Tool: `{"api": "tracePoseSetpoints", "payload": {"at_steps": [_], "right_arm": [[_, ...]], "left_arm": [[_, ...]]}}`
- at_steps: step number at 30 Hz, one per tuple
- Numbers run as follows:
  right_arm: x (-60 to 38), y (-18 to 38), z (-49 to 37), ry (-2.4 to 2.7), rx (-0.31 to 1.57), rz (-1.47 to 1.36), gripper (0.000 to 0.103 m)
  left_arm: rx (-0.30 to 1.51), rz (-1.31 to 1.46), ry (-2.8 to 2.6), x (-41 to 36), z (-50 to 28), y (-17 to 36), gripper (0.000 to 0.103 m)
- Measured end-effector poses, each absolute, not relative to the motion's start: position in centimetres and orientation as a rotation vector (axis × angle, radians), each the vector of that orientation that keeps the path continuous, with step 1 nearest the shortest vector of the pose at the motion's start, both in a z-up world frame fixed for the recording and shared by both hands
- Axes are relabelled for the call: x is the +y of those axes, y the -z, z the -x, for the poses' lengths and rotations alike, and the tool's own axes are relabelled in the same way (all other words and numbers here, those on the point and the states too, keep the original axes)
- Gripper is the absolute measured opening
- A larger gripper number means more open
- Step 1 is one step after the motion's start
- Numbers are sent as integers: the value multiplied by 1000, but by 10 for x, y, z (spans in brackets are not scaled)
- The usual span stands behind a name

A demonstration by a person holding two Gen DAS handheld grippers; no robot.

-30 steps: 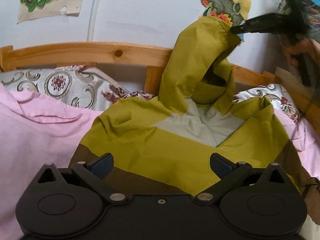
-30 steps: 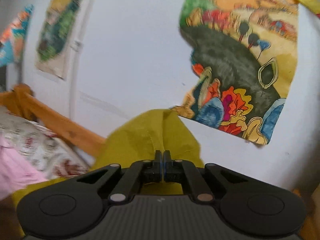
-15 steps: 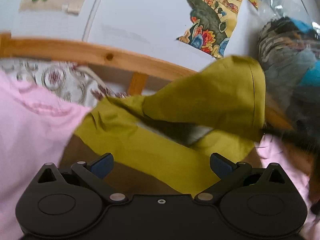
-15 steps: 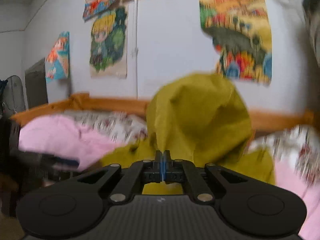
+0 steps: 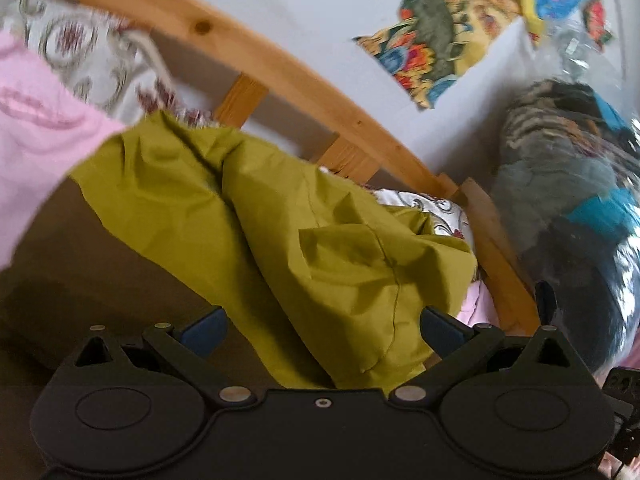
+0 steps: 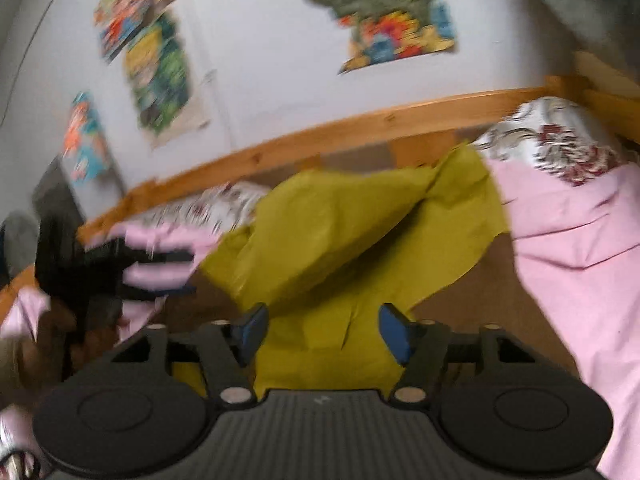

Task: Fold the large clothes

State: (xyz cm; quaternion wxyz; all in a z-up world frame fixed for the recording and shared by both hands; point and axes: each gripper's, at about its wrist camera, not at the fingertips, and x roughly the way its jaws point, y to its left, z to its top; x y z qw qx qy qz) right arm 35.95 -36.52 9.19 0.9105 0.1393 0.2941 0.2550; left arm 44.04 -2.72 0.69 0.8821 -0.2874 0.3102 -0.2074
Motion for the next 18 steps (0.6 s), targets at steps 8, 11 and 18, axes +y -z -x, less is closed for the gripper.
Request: {"api": "tracePoseSetpoints", "payload": {"at_steps": [8, 11, 18], "right_arm": [[-383, -76, -457, -408, 659, -749, 79], [-371, -63, -485, -397, 732, -787, 46], [-355, -65, -454, -434, 720, -656, 4]], "left_arm": [[818, 759, 436, -41, -479, 5, 76], [862, 761, 434, -44, -487, 3, 10], [838, 730, 444, -25, -458, -7, 0]]}}
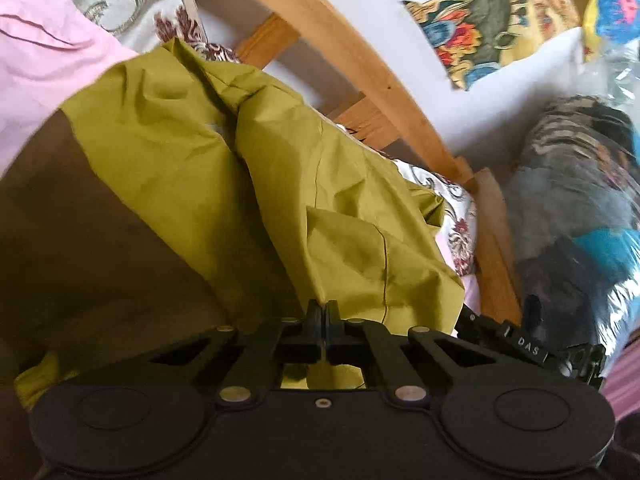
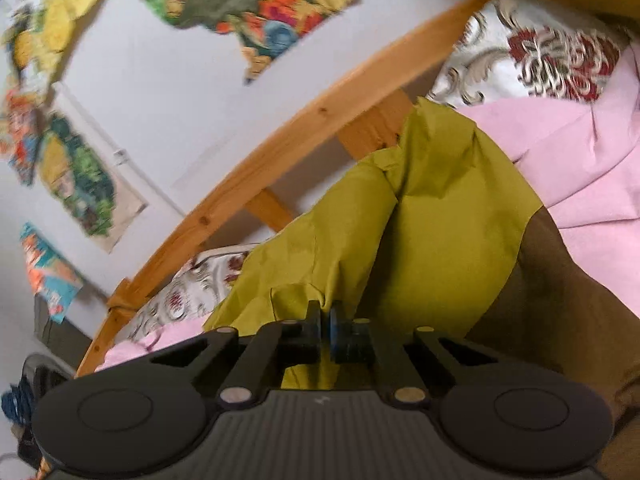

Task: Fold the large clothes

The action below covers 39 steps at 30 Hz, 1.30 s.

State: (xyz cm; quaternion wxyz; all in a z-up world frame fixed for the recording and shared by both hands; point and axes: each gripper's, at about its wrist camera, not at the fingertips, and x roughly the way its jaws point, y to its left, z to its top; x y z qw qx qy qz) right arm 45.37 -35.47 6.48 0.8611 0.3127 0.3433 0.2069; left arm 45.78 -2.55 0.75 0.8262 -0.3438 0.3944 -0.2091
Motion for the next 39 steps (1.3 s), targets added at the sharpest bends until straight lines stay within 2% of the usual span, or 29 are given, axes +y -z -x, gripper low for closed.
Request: {"api": "tracePoseSetpoints", "payload": {"at_steps": [3, 7, 10, 12, 13, 14, 15, 16, 17, 18, 19, 20, 23, 25, 27, 28, 32, 37, 39], "right_arm": [[-349, -64, -432, -454, 713, -556, 4], [-328, -36, -425, -435, 751, -413, 4], [-316, -18, -423, -410, 749, -332, 5], [-315, -19, -420, -403, 731, -295, 8], [-315, -23, -418, -398, 713, -268, 17], [-316, -29, -413, -399, 693, -238, 21], [-317, -35, -411, -396, 671, -207, 28], [-317, -42, -410, -389, 638, -168, 41], [-318, -49, -412, -380, 613, -136, 49], [-317, -56, -413, -369, 577, -99, 63], [-314, -63, -418, -360, 542, -69, 73], [-311, -68, -423, -357, 520, -49, 75], [-293, -77, -453, -376, 475, 21, 76], [-280, -73, -478, -383, 479, 74, 75], [-266, -61, -502, -381, 502, 142, 73], [-262, -53, -510, -375, 523, 177, 71], [-255, -21, -521, -357, 568, 240, 73], [-265, -17, -501, -362, 564, 217, 74], [-271, -25, -478, -393, 524, 204, 75]], "left_arm": [[867, 652, 428, -24, -448, 2, 0], [899, 483, 363, -39, -450, 29, 1], [897, 432, 343, -47, -449, 34, 8], [884, 415, 346, -46, -445, 25, 24], [869, 397, 337, -45, -442, 21, 30], [842, 369, 326, -43, -438, 14, 44], [802, 339, 312, -41, -433, 6, 59], [747, 305, 295, -39, -428, -3, 66], [699, 279, 281, -39, -424, -9, 74], [657, 258, 269, -40, -424, -15, 78], [621, 236, 262, -42, -426, -20, 79], [595, 220, 253, -45, -432, -23, 81], [561, 240, 238, -54, -456, -21, 80], [583, 277, 241, -60, -473, -11, 74], [629, 283, 241, -67, -484, 4, 63], [648, 264, 230, -72, -487, 12, 62], [666, 162, 207, -87, -488, 40, 62], [658, 161, 212, -82, -478, 39, 64], [645, 190, 216, -76, -466, 31, 75]]}}
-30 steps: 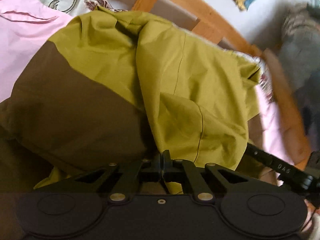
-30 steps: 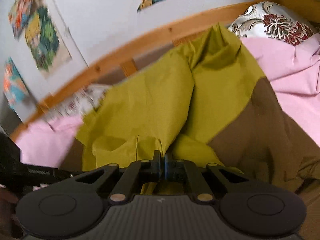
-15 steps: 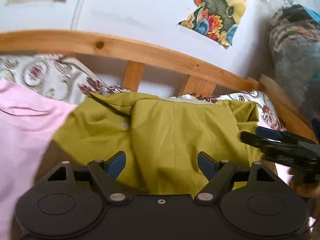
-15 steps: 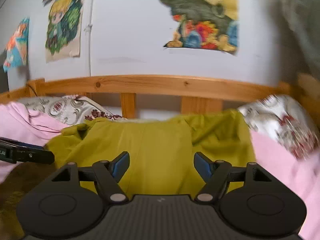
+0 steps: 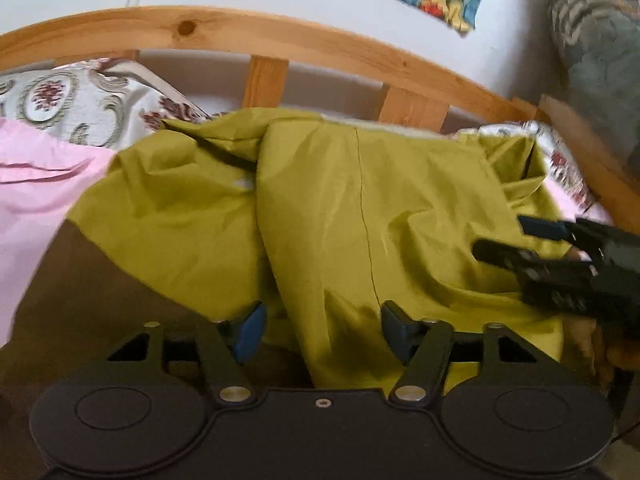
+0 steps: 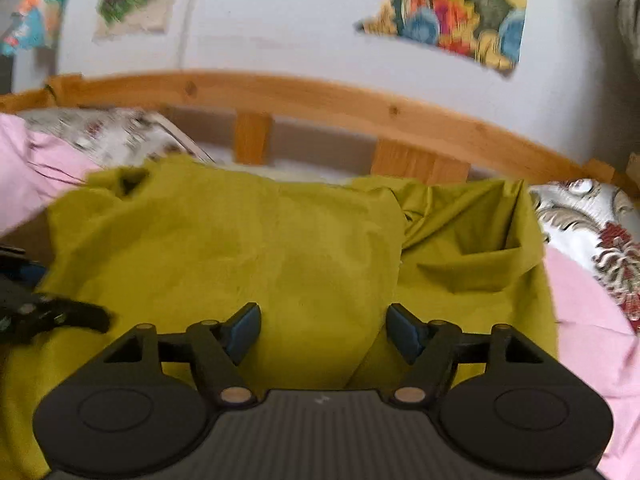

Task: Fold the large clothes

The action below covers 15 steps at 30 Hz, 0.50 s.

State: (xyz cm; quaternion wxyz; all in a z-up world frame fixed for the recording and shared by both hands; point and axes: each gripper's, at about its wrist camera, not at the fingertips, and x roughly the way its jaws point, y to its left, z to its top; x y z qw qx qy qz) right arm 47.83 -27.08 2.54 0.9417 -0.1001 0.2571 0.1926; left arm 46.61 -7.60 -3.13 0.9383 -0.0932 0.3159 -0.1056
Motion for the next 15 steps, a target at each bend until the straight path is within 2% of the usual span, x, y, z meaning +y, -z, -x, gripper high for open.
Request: {"api": "tracePoseSetpoints", "payload": {"at_steps": [4, 10, 15], "right_arm": [[-276, -38, -430, -467, 465, 226, 76], [-260, -17, -408, -481, 488, 364, 78], [-254, 4, -415, -458, 537, 366, 79]], "left_arm": [[593, 162, 261, -76, -431, 24, 82], [655, -50, 261, -105, -417, 51, 82], [654, -46, 246, -107, -418, 54, 82]]}}
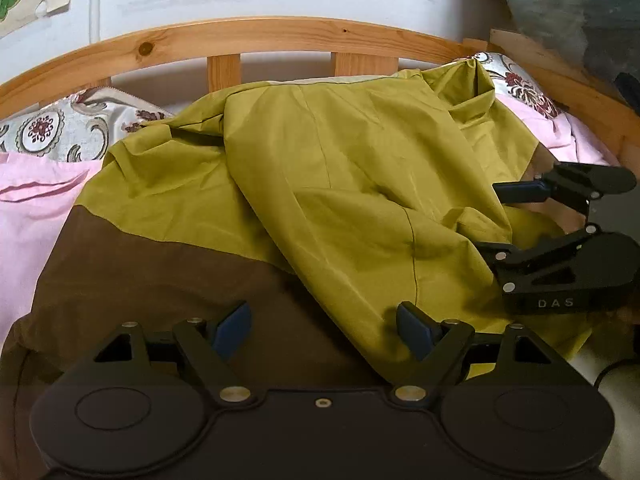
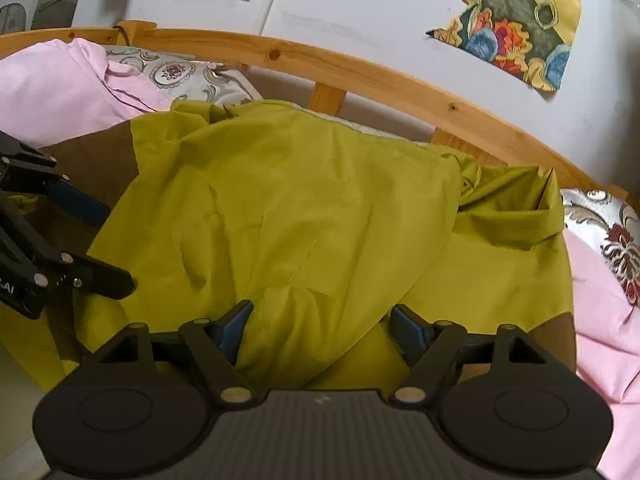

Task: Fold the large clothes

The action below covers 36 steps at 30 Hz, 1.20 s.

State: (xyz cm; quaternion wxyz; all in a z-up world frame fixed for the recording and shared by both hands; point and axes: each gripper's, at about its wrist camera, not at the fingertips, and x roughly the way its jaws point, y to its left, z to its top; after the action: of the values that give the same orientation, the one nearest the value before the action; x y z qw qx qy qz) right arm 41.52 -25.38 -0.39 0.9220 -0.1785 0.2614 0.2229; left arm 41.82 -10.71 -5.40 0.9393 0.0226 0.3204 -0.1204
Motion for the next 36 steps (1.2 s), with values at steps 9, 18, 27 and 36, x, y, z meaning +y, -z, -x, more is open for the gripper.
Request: {"api": "tracePoseSetpoints", "payload": {"at_steps": [9, 18, 27, 36], "right_arm": [[-276, -30, -388, -465, 491, 311, 93], [-299, -75, -327, -493, 449, 332, 103], [-336, -106, -211, -526, 506, 327, 103], [-328, -84, -88, -584, 610, 447, 103]], "left_arm": [[659, 0, 217, -94, -395, 27, 100], [615, -46, 241, -103, -334, -9, 102], [649, -93, 311, -113, -228, -16, 102], [714, -189, 446, -132, -143, 3, 102]]}}
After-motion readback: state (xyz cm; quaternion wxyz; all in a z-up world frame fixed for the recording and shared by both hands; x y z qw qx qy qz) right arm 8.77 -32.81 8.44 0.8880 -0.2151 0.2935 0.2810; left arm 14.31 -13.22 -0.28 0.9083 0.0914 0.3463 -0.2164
